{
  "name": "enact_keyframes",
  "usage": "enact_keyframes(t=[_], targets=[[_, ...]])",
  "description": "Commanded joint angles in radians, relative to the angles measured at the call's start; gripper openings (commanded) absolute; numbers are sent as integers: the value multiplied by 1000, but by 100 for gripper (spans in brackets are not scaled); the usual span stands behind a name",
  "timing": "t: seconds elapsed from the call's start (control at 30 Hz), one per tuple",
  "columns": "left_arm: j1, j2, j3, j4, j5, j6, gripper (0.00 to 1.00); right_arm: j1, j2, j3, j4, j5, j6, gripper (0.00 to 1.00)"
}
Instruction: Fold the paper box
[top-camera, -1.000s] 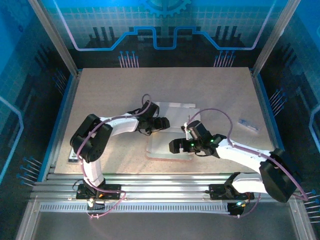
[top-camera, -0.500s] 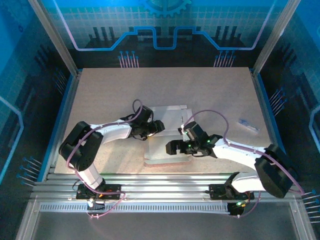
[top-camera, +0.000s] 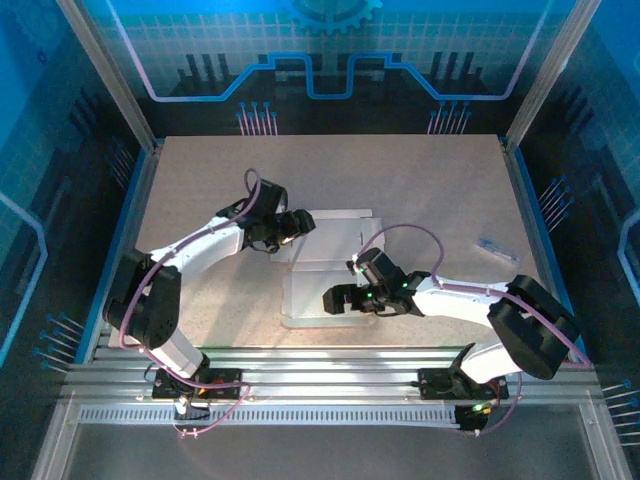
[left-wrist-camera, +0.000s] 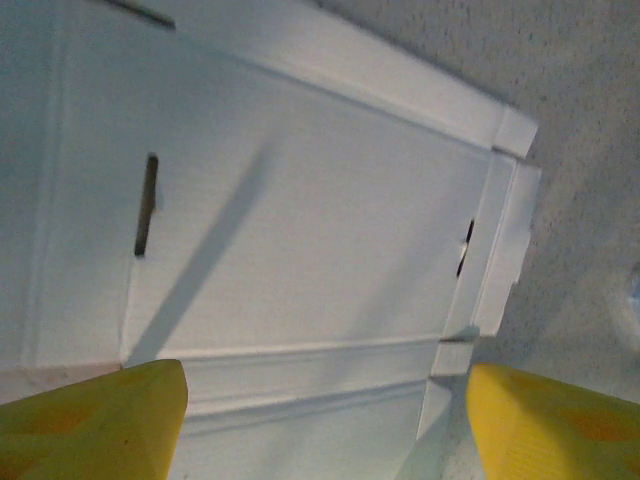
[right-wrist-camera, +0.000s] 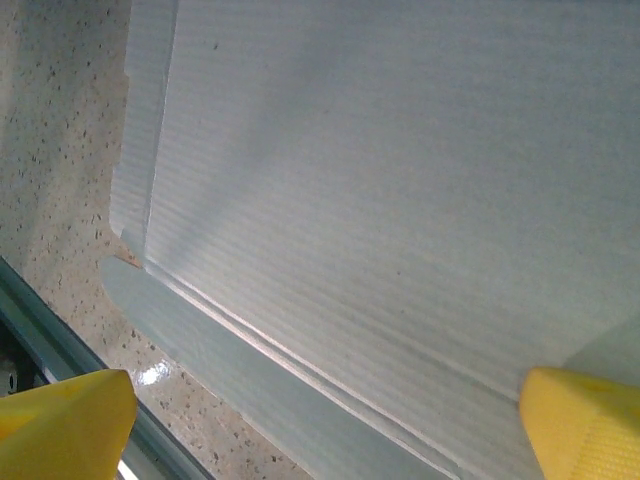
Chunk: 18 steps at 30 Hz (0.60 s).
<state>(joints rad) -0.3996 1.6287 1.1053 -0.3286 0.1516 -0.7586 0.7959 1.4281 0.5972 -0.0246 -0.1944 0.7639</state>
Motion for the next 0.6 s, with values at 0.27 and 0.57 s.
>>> enact_keyframes(t=[0.27, 0.57], targets=[[44, 230, 296, -221, -154, 114, 75, 34, -27, -26, -35, 16, 21, 100], [74, 344, 395, -257, -209, 100, 74, 34, -51, -35, -47, 23, 24, 100]])
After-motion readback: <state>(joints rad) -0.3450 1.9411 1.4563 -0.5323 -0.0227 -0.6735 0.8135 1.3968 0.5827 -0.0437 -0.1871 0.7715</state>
